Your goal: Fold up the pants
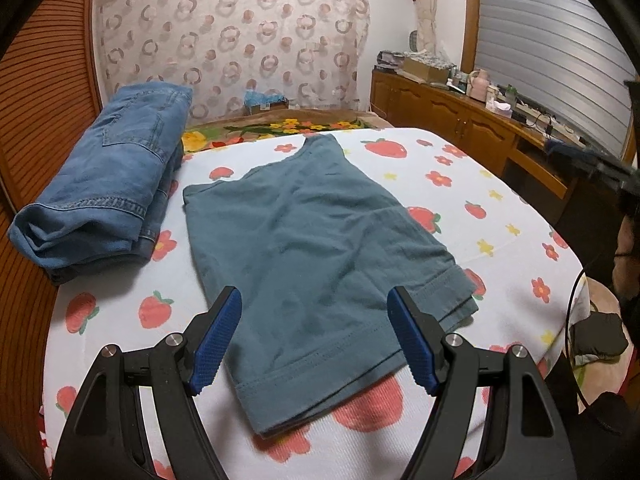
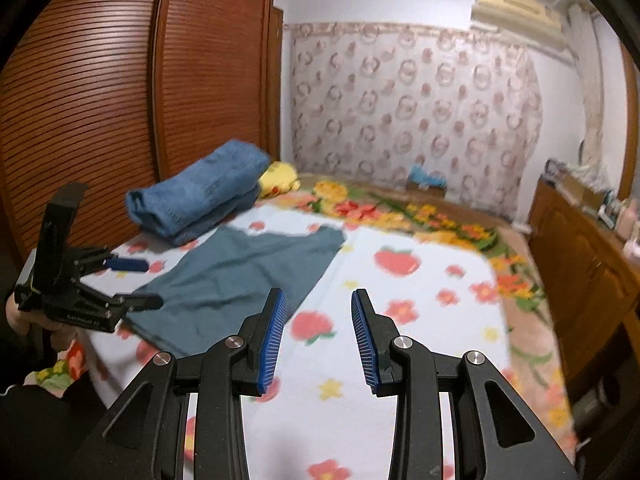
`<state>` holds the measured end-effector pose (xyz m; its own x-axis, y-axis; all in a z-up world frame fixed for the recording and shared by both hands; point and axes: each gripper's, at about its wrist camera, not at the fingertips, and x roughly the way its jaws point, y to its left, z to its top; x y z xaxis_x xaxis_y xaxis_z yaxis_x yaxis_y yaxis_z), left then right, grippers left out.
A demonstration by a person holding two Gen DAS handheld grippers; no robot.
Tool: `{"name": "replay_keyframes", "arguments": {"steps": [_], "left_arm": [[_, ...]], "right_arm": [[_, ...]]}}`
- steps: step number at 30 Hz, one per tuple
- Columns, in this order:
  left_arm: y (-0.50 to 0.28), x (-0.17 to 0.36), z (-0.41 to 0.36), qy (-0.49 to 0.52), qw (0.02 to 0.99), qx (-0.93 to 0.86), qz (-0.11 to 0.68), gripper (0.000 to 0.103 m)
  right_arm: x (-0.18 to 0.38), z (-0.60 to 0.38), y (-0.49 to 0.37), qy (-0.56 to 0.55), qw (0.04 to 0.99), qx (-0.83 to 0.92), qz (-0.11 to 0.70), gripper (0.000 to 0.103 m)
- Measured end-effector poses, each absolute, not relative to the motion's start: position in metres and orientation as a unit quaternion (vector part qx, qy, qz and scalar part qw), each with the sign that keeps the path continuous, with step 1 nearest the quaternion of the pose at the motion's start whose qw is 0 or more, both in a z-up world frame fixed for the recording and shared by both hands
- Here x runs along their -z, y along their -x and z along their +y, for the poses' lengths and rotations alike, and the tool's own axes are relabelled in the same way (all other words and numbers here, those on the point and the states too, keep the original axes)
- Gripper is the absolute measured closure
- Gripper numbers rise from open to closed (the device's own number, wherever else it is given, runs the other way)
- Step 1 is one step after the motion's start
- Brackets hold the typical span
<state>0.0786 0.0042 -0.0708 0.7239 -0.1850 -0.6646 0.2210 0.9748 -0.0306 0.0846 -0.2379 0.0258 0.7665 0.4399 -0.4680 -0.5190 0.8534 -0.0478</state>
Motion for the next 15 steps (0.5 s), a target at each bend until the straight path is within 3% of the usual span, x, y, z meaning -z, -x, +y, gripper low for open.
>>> {"name": "replay_keyframes", "arguments": {"steps": [15], "left_arm": [[-0.078, 0.082, 0.007, -0.017, 0.924, 0.105, 0.366, 0.027]], "right_arm": [[0.027, -0.202, -0.112, 0.086, 0.89, -0.301, 0.331, 0.068]]}}
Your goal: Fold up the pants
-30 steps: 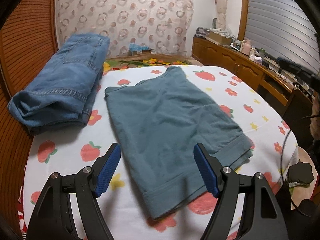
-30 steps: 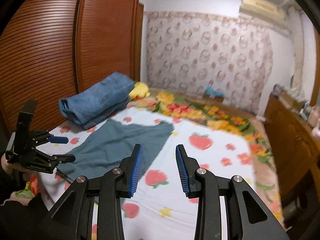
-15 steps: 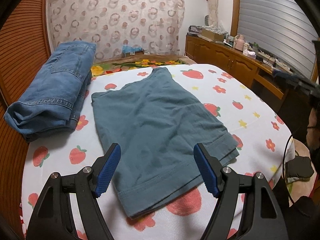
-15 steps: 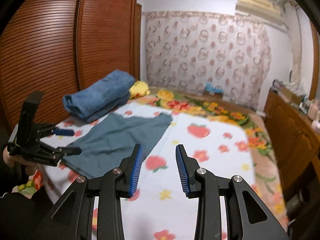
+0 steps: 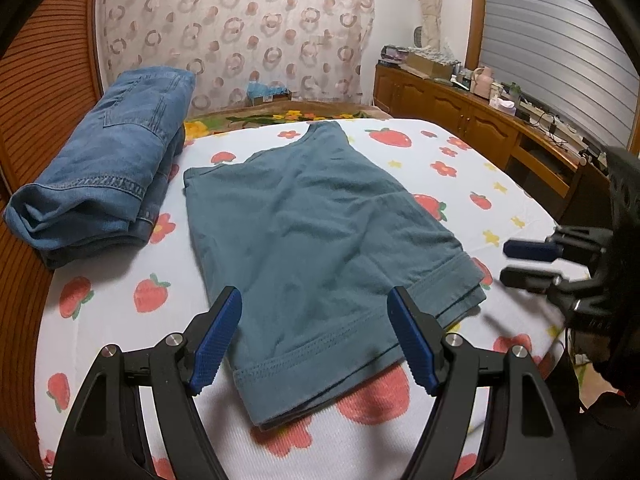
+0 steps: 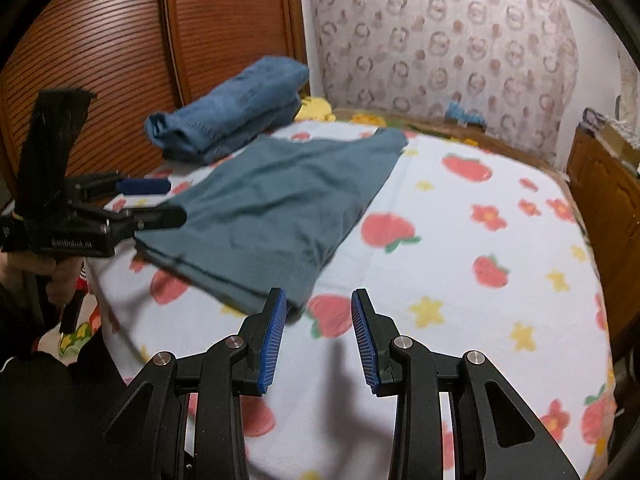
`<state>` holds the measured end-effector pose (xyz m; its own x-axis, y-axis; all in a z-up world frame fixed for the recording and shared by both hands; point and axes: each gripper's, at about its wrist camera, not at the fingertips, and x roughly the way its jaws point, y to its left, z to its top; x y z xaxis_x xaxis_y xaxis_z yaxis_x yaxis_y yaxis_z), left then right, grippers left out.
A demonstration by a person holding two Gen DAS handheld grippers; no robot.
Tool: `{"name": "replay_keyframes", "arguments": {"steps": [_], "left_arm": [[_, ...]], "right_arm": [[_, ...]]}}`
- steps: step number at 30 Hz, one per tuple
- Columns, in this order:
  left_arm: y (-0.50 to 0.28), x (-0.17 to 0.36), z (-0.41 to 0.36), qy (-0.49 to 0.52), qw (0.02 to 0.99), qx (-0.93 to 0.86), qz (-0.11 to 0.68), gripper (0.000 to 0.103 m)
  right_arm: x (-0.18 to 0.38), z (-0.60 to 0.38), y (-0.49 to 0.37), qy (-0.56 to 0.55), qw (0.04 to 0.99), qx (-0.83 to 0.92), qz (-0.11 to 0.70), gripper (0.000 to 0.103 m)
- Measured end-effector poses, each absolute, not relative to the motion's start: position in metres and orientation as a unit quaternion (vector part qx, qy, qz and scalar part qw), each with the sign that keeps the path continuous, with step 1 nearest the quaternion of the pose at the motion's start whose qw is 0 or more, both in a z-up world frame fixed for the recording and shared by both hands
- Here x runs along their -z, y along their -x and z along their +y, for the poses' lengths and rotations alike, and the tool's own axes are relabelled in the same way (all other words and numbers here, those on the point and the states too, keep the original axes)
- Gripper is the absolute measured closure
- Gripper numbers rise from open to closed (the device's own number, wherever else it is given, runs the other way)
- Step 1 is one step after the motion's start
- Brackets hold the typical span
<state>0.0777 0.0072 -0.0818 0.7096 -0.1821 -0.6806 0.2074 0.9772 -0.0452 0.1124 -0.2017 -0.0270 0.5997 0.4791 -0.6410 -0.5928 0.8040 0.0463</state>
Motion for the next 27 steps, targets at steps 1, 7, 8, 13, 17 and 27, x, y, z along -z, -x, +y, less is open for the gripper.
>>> {"name": "replay_keyframes", "arguments": {"steps": [1, 7, 8, 13, 17, 27], "left_arm": [[-0.077, 0.082, 0.007, -0.017, 0.924, 0.105, 0.366, 0.027], [-0.077, 0.088, 0.013, -0.012, 0.923, 0.101, 0.37, 0.027], [-0.078, 0.089, 0.014, -0.01, 0.923, 0.099, 0.371, 0.027], [-0.078, 0.096, 0.018, -0.009, 0.92, 0.095, 0.379, 0.027], [-0.078, 0.098, 0.019, -0.006, 0.92, 0.094, 0.381, 0.027], [-0.079, 0.101, 0.023, -0.002, 0.92, 0.091, 0.381, 0.027]], "right_arm": [[0.026, -0.201, -0.113, 0.089, 0.888, -0.302, 0.334, 0.068], [0.029, -0.197, -0.13, 0.092, 0.885, -0.297, 0.347, 0.072], [0.029, -0.195, -0.133, 0.093, 0.884, -0.296, 0.349, 0.074], [0.03, -0.188, -0.137, 0.101, 0.883, -0.298, 0.348, 0.09], [0.033, -0.185, -0.13, 0.103, 0.884, -0.304, 0.341, 0.101], [0.031, -0.194, -0.105, 0.091, 0.875, -0.332, 0.342, 0.103]]}}
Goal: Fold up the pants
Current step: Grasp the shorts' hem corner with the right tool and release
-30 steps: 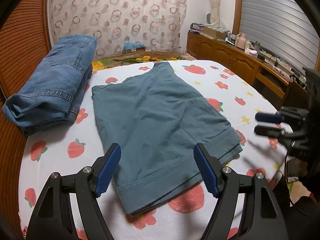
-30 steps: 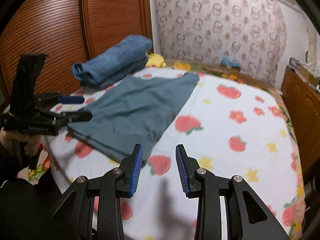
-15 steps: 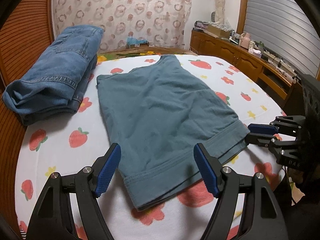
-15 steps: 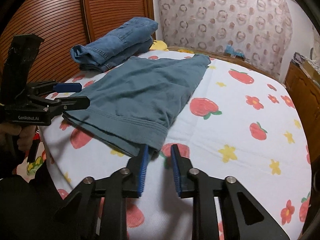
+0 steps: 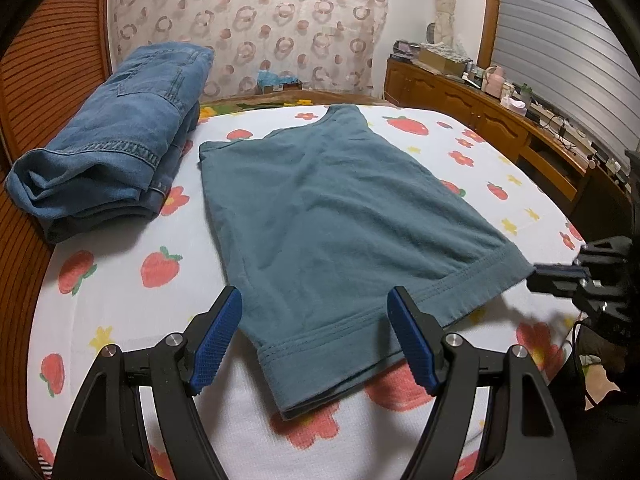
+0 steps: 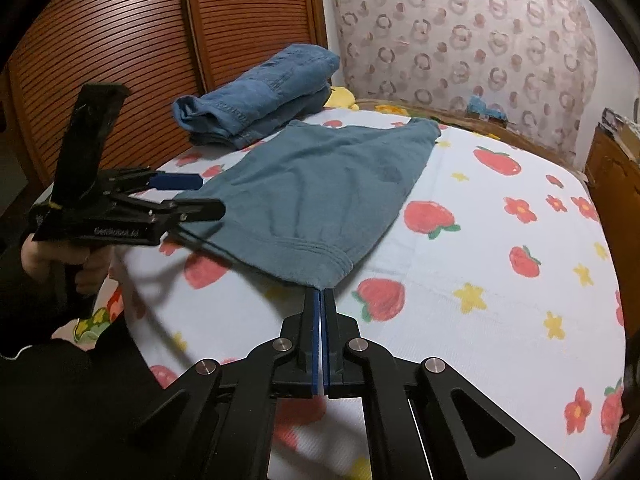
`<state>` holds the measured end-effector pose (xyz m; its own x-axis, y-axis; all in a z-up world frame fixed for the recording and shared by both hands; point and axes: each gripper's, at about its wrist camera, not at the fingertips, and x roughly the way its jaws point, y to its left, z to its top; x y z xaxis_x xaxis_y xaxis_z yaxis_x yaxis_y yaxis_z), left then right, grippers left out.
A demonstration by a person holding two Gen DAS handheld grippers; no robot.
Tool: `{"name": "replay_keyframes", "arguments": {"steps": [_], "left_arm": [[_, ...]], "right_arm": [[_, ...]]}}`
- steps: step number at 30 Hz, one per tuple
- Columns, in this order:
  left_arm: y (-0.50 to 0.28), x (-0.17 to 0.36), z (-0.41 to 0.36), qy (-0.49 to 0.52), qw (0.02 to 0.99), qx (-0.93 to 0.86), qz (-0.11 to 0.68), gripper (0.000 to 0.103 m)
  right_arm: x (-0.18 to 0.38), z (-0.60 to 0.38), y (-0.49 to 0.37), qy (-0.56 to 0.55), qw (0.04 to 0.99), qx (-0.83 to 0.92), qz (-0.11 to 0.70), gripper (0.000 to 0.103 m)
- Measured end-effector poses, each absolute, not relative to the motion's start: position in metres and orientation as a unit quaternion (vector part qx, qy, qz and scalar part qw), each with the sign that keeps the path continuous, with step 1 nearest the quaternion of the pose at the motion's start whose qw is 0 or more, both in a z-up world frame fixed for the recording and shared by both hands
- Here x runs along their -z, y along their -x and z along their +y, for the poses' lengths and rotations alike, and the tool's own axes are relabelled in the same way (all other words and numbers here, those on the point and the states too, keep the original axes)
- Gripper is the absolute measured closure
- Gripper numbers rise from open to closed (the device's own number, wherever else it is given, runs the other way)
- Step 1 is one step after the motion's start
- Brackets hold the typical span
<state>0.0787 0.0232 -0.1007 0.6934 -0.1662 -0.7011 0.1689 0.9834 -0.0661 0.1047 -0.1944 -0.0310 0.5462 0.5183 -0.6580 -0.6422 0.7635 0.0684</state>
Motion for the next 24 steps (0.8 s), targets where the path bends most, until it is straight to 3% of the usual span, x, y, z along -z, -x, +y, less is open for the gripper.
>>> {"name": "replay_keyframes", "arguments": {"steps": [8, 11, 15, 16, 24], "left_arm": [[-0.072, 0.097, 0.031, 0.004, 0.923, 0.09, 0.375, 0.027], [-0.067, 0.095, 0.041, 0.012, 0.925, 0.086, 0.371, 0.029], [-0.062, 0.096, 0.053, 0.027, 0.925, 0.081, 0.37, 0.035], [-0.062, 0.096, 0.055, 0.029, 0.925, 0.079, 0.37, 0.036], [-0.059, 0.104, 0.059, 0.039, 0.921, 0.085, 0.379, 0.052]], "right_arm": [[0.029, -0.201, -0.108, 0.073, 0.88, -0.318, 0.344, 0.103], [0.021, -0.205, -0.107, 0.07, 0.888, -0.309, 0.334, 0.098], [0.013, -0.207, -0.109, 0.074, 0.901, -0.286, 0.319, 0.074], [0.013, -0.206, -0.11, 0.073, 0.903, -0.282, 0.316, 0.073], [0.019, -0.196, -0.13, 0.047, 0.898, -0.288, 0.329, 0.073]]}}
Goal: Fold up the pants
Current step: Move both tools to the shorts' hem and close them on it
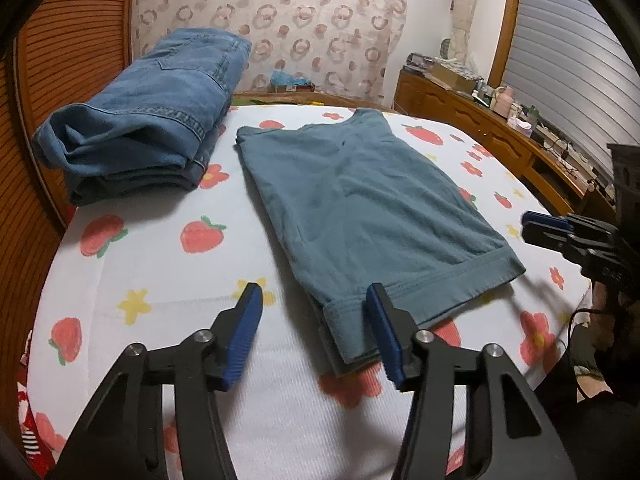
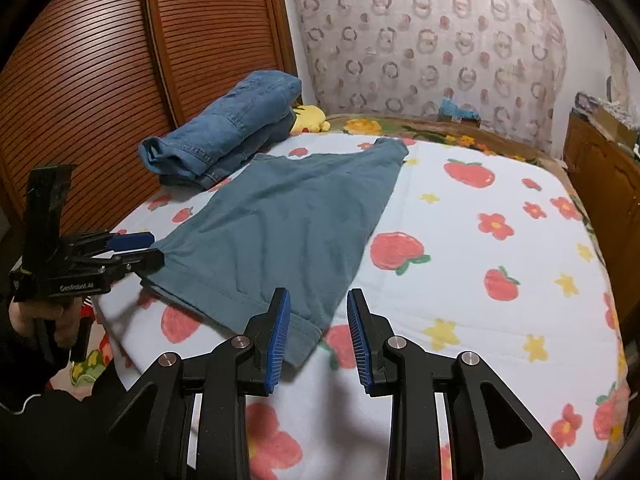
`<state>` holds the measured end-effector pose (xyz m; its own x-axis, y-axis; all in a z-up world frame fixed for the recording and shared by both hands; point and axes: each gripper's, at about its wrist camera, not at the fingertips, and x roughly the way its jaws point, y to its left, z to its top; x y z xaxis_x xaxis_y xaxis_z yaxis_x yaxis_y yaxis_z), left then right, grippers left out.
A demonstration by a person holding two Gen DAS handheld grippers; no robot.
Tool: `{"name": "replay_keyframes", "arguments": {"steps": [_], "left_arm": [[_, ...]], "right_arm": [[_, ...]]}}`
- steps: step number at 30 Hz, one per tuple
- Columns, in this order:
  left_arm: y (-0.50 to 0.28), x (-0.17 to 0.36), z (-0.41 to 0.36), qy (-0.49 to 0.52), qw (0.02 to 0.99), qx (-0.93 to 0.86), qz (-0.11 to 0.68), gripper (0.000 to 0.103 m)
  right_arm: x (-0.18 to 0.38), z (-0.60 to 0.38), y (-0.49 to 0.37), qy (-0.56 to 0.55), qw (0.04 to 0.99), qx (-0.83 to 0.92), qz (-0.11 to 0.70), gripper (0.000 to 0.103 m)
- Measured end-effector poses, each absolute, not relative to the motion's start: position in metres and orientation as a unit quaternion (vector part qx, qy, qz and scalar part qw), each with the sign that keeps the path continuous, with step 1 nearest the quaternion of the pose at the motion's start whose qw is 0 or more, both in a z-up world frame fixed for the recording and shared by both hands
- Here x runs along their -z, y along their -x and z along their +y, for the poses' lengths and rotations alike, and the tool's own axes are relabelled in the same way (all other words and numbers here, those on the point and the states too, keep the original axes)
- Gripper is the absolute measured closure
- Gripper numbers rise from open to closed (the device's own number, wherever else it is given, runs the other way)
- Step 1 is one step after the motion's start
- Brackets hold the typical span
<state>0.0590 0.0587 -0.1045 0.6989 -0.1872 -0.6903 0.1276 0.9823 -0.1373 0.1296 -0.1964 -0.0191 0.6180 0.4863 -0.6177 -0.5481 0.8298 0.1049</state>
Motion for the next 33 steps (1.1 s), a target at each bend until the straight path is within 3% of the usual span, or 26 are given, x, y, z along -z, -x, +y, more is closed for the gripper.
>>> {"name": "replay_keyframes", "arguments": {"steps": [6, 19, 24, 29, 33], "left_arm": [[-0.054, 0.112, 0.057, 0.045, 0.916, 0.094, 0.388, 0.06], [-0.048, 0.116, 0.056, 0.062, 0.915, 0.093, 0.387, 0.061], [-0.048, 0.116, 0.051, 0.054, 0.915, 0.094, 0.388, 0.051], [-0.048, 0.116, 0.049, 0.046, 0.917, 0.089, 0.385, 0.05], [-0.046, 0.116, 0.051, 0.055, 0.916, 0.098, 0.385, 0.064]], "right_arm": [[0.028, -0.183, -0.138, 0.059, 0.888, -0.29, 0.352, 0.073], [0.039, -0.176, -0.141, 0.063, 0.88, -0.282, 0.377, 0.072], [0.04, -0.175, -0.138, 0.062, 0.88, -0.281, 0.379, 0.069], [0.04, -0.177, -0.139, 0.056, 0.881, -0.276, 0.379, 0.065], [0.041, -0.177, -0.138, 0.056, 0.881, -0.277, 0.379, 0.065]]}}
